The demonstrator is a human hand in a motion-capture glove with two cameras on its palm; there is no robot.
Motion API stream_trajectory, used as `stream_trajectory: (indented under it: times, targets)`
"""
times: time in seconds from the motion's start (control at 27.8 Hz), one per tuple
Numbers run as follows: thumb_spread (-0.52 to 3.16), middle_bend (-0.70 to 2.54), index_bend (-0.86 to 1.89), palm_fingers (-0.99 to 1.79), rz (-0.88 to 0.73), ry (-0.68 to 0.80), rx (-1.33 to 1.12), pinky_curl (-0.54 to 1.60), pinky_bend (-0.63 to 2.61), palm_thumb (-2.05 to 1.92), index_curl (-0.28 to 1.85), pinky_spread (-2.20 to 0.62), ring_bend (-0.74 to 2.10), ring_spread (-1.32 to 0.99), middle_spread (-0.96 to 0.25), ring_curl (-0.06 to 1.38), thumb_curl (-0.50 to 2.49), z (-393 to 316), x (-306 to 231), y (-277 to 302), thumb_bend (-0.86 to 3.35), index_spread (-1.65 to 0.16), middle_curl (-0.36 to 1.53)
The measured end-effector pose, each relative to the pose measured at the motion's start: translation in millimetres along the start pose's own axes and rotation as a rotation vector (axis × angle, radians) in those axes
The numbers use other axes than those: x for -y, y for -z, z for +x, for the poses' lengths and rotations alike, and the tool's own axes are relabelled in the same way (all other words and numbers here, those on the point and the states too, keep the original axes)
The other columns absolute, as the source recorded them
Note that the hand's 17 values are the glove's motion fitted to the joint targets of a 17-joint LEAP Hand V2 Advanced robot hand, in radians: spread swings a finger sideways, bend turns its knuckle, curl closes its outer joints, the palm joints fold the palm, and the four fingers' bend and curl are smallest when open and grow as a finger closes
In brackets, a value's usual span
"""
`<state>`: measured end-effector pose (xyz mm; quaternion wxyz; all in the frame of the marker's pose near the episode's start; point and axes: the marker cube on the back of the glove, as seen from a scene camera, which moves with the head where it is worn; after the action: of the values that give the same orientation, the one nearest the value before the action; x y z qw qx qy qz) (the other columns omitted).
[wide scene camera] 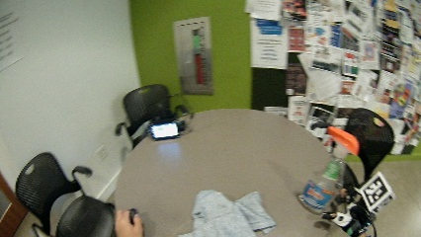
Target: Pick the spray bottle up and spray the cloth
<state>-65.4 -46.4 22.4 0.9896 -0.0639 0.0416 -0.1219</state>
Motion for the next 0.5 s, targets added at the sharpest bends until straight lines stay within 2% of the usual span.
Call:
stream_trajectory:
  times: [0.11,0.22,0.36,0.5]
  targets:
    - [0.93,0.22,0.13,0.27,-0.011,0.075,-0.05,0.23,0.36,0.44,0.2,0.28,0.28,0.01,0.0,0.17,0.18,-21.2,19.1,-7.5,0.08,-0.39,0.21]
    - [0.92,0.2,0.16,0.29,0.045,0.108,-0.051,0.24,0.36,0.43,0.21,0.28,0.29,0.01,0.0,0.18,0.19,-18.8,18.5,-2.6,0.04,-0.39,0.22]
    - [0.92,0.22,0.19,0.37,0.144,0.06,-0.013,0.24,0.31,0.44,0.23,0.28,0.31,-0.01,-0.01,0.19,0.21,-2.1,3.9,22.1,0.01,-0.39,0.24]
    - [0.92,0.2,0.18,0.39,0.203,0.01,-0.091,0.25,0.29,0.46,0.25,0.28,0.3,-0.01,-0.02,0.21,0.23,16.9,-17.0,53.1,-0.01,-0.39,0.25]
